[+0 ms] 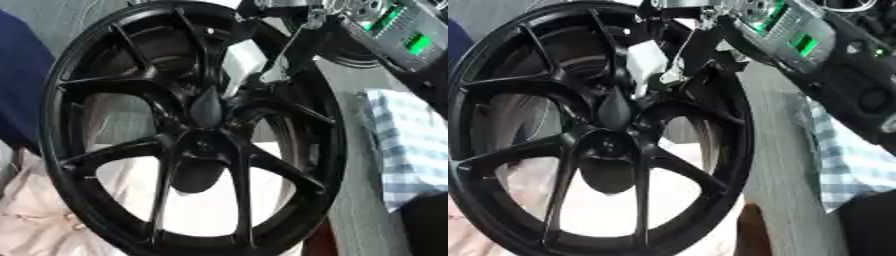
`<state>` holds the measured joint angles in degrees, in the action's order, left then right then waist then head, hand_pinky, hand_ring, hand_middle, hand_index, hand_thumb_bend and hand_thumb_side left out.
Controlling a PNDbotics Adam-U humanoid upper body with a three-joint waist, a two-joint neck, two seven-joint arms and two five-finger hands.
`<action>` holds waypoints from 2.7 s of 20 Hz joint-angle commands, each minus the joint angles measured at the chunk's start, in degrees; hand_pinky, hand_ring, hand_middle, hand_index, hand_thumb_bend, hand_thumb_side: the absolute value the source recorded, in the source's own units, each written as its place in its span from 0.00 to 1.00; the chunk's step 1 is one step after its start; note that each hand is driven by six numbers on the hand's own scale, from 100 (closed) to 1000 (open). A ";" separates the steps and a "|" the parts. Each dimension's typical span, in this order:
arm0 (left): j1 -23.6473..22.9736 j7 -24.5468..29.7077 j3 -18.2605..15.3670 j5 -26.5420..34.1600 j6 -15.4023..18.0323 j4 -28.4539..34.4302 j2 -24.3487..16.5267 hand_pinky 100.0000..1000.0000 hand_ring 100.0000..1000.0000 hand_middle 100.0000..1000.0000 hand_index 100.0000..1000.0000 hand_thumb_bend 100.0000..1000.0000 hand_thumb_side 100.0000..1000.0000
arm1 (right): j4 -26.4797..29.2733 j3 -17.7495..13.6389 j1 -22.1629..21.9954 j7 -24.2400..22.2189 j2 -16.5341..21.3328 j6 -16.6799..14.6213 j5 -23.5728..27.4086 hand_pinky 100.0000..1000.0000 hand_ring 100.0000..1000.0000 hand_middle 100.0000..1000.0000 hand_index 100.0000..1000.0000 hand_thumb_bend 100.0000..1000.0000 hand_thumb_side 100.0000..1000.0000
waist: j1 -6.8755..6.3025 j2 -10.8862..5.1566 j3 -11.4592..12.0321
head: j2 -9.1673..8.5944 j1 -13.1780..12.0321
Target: Pull the pin out of the wheel hub.
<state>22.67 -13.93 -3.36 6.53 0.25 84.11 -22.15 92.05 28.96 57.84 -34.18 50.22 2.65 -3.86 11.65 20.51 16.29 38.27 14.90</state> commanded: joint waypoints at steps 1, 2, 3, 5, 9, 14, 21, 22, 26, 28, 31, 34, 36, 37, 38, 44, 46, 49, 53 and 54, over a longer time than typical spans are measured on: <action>0.65 0.27 -0.12 -0.34 0.11 0.76 -0.86 0.55 0.52 0.44 0.65 0.00 0.90 | 1.14 -1.06 0.69 0.97 2.09 0.90 1.88 0.71 0.61 0.47 0.57 0.26 0.00 | -0.58 -1.04 -0.09 | 0.31 0.34; 0.64 0.27 -0.12 -0.34 0.11 0.75 -0.86 0.55 0.52 0.44 0.65 0.00 0.90 | 1.23 -1.01 0.70 1.12 2.13 1.09 2.18 0.71 0.61 0.47 0.57 0.26 0.00 | -0.58 -1.04 -0.09 | 0.32 0.35; 0.65 0.27 -0.12 -0.37 0.10 0.75 -0.87 0.55 0.52 0.44 0.65 0.00 0.89 | 1.36 -0.96 0.71 1.14 2.16 1.17 2.33 0.71 0.60 0.46 0.56 0.25 0.00 | -0.58 -1.05 -0.09 | 0.25 0.35; 0.69 0.28 -0.12 -0.38 0.09 0.77 -0.83 0.55 0.52 0.44 0.65 0.00 0.89 | 1.52 -0.91 0.67 1.09 2.21 1.15 2.36 0.71 0.60 0.46 0.56 0.25 0.00 | -0.59 -1.06 -0.09 | 0.18 0.38; 0.63 0.33 -0.12 -0.37 0.05 0.77 -0.84 0.55 0.52 0.44 0.65 0.00 0.89 | 1.01 -1.23 0.68 1.42 2.13 1.65 2.81 0.66 0.54 0.37 0.48 0.20 0.00 | -0.66 -1.14 -0.22 | 0.25 0.46; 0.49 0.43 -0.16 -0.36 0.00 0.68 -0.82 0.55 0.52 0.44 0.65 0.00 0.89 | 0.59 -1.34 1.38 2.85 1.88 4.69 3.91 0.63 0.50 0.30 0.42 0.28 0.00 | -0.72 -1.42 -0.46 | 0.37 0.67; 0.31 0.45 -0.22 -0.34 0.02 0.56 -0.84 0.55 0.52 0.44 0.65 0.00 0.89 | 1.19 -1.96 1.74 2.41 2.20 6.39 4.33 0.61 0.46 0.24 0.38 0.33 0.00 | -0.77 -1.72 -0.72 | 0.51 0.78; 0.28 0.45 -0.24 -0.33 0.02 0.55 -0.85 0.55 0.52 0.44 0.65 0.00 0.89 | 1.21 -2.12 1.71 2.41 2.31 6.52 4.55 0.61 0.46 0.24 0.38 0.33 0.00 | -0.78 -1.73 -0.75 | 0.54 0.79; 0.16 0.44 -0.29 -0.32 0.04 0.53 -0.91 0.55 0.52 0.44 0.65 0.00 0.89 | 1.36 -3.12 1.75 2.09 3.06 6.98 5.57 0.60 0.46 0.24 0.37 0.34 0.00 | -0.82 -1.78 -0.90 | 0.68 0.83; 0.10 0.41 -0.32 -0.33 0.06 0.51 -0.93 0.55 0.52 0.44 0.65 0.00 0.89 | 1.62 -3.85 1.82 1.52 3.66 7.18 6.06 0.60 0.46 0.24 0.37 0.34 0.00 | -0.82 -1.85 -0.99 | 0.76 0.84; -0.03 0.37 -0.37 -0.35 0.07 0.47 -0.96 0.55 0.52 0.44 0.65 0.00 0.89 | 2.48 -5.27 1.79 0.54 4.88 7.32 6.62 0.60 0.46 0.24 0.37 0.34 0.00 | -0.81 -1.99 -1.11 | 0.90 0.81; -0.08 0.34 -0.38 -0.38 0.08 0.45 -0.96 0.55 0.52 0.44 0.65 0.00 0.89 | 3.39 -6.44 1.49 0.14 5.81 7.67 7.68 0.60 0.46 0.24 0.37 0.34 0.00 | -0.80 -2.05 -1.13 | 0.97 0.82; -0.08 0.34 -0.38 -0.39 0.08 0.45 -0.96 0.55 0.52 0.44 0.65 0.00 0.89 | 3.73 -6.65 1.38 0.07 6.00 7.93 7.95 0.60 0.46 0.24 0.37 0.34 0.00 | -0.79 -2.05 -1.13 | 0.97 0.83; -0.08 0.34 -0.37 -0.39 0.08 0.45 -0.96 0.55 0.52 0.44 0.65 0.00 0.89 | 3.84 -6.69 1.36 0.06 6.05 8.02 8.02 0.60 0.46 0.24 0.37 0.34 0.00 | -0.79 -2.05 -1.12 | 0.97 0.83; -0.08 0.34 -0.38 -0.39 0.08 0.44 -0.96 0.55 0.52 0.44 0.65 0.00 0.89 | 3.90 -6.73 1.35 0.07 6.09 8.09 8.06 0.60 0.46 0.24 0.37 0.34 0.00 | -0.80 -2.06 -1.14 | 0.98 0.82; -1.52 -0.79 -1.49 -0.27 0.19 0.24 -1.25 0.55 0.52 0.44 0.65 0.00 0.89 | 1.68 -13.91 -2.70 4.47 13.27 6.23 11.81 0.61 0.46 0.24 0.37 0.33 0.00 | -1.47 -2.72 -3.60 | 1.43 -1.23; -1.43 -0.83 -1.42 -0.25 0.22 0.28 -1.21 0.55 0.52 0.44 0.65 0.00 0.89 | 1.82 -16.80 -5.54 6.26 15.90 5.26 13.35 0.61 0.46 0.24 0.37 0.33 0.00 | -1.45 -2.61 -3.42 | 1.31 -1.07; -1.74 -1.37 -2.13 -0.15 0.29 0.31 -1.32 0.55 0.52 0.44 0.65 0.00 0.89 | 1.78 -21.32 -10.05 9.04 19.03 5.61 14.02 0.60 0.46 0.24 0.37 0.32 0.00 | -1.76 -2.37 -4.38 | 0.82 -2.66; -3.19 -2.97 -3.74 0.21 0.49 0.28 -1.76 0.55 0.52 0.44 0.65 0.00 0.89 | -3.72 -27.54 -16.27 12.86 20.55 9.07 10.72 0.59 0.46 0.24 0.37 0.30 0.00 | -2.93 -2.22 -8.40 | 0.46 -6.03; -3.46 -3.27 -4.02 0.27 0.53 0.28 -1.87 0.55 0.52 0.44 0.65 0.00 0.89 | -5.27 -29.11 -17.84 13.83 20.12 10.03 9.77 0.59 0.46 0.24 0.37 0.30 0.00 | -3.12 -2.21 -9.11 | 0.31 -6.59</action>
<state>19.04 -16.59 -6.49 6.73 0.68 83.76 -22.32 88.28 2.71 39.55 -21.60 67.96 11.78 7.05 8.60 19.26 7.11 39.39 9.19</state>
